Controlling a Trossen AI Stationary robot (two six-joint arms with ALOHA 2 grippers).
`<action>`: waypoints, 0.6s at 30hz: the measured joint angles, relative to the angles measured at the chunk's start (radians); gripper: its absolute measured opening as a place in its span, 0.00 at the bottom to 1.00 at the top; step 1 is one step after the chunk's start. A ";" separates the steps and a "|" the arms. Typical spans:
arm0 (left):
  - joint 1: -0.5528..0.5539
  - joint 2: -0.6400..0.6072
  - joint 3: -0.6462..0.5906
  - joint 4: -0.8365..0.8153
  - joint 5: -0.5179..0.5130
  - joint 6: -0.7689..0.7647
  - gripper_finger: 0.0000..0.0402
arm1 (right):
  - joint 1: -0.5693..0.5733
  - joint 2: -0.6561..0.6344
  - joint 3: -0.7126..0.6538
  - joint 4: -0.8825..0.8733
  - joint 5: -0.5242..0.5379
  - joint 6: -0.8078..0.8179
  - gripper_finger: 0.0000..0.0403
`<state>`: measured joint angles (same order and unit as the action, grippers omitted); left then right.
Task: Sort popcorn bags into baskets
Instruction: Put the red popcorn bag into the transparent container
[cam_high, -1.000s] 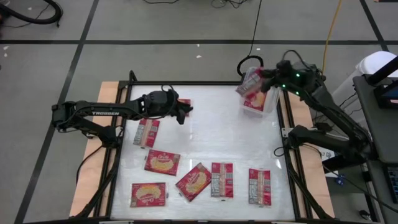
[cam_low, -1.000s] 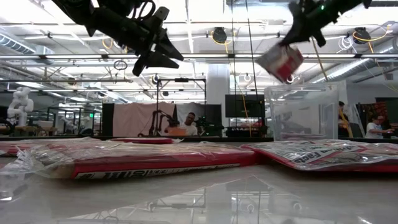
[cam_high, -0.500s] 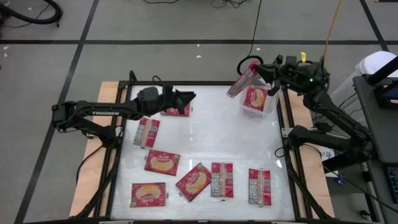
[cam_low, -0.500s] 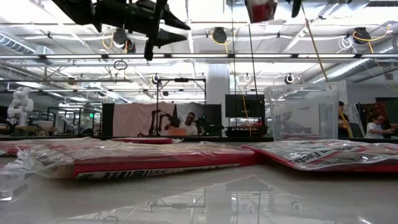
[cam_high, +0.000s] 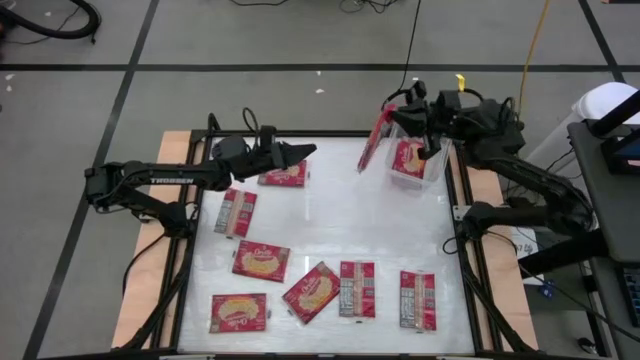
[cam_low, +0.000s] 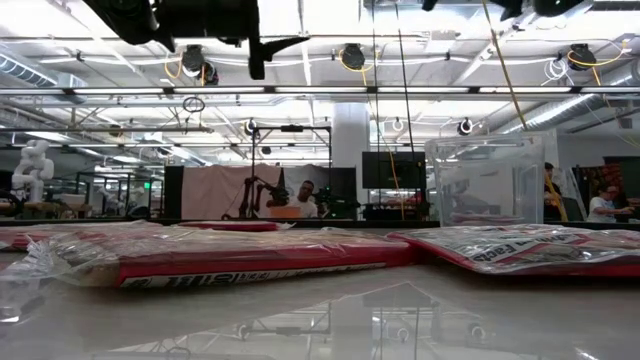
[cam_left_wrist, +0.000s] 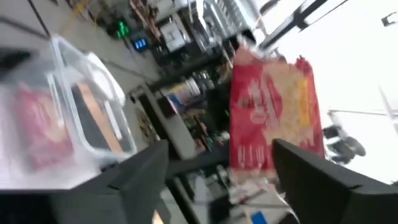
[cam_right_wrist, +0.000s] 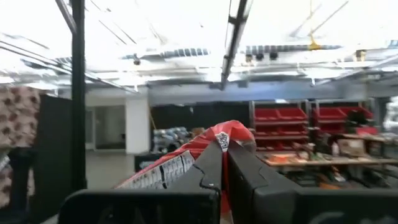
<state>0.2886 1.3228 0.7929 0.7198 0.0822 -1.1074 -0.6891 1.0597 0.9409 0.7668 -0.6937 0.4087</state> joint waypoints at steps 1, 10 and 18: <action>0.002 0.000 0.000 0.003 0.021 -0.020 0.77 | 0.006 0.018 0.000 0.035 0.000 0.014 0.00; -0.032 0.052 0.026 0.164 0.039 -0.148 0.93 | 0.061 0.183 0.000 0.448 0.047 0.253 0.00; -0.034 0.232 0.190 0.179 0.172 -0.120 0.88 | 0.112 0.232 0.000 0.476 0.078 0.261 0.00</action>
<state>0.2543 1.5549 0.9830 0.8985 0.2547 -1.2271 -0.5771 1.2914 0.9413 1.2430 -0.6156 0.6693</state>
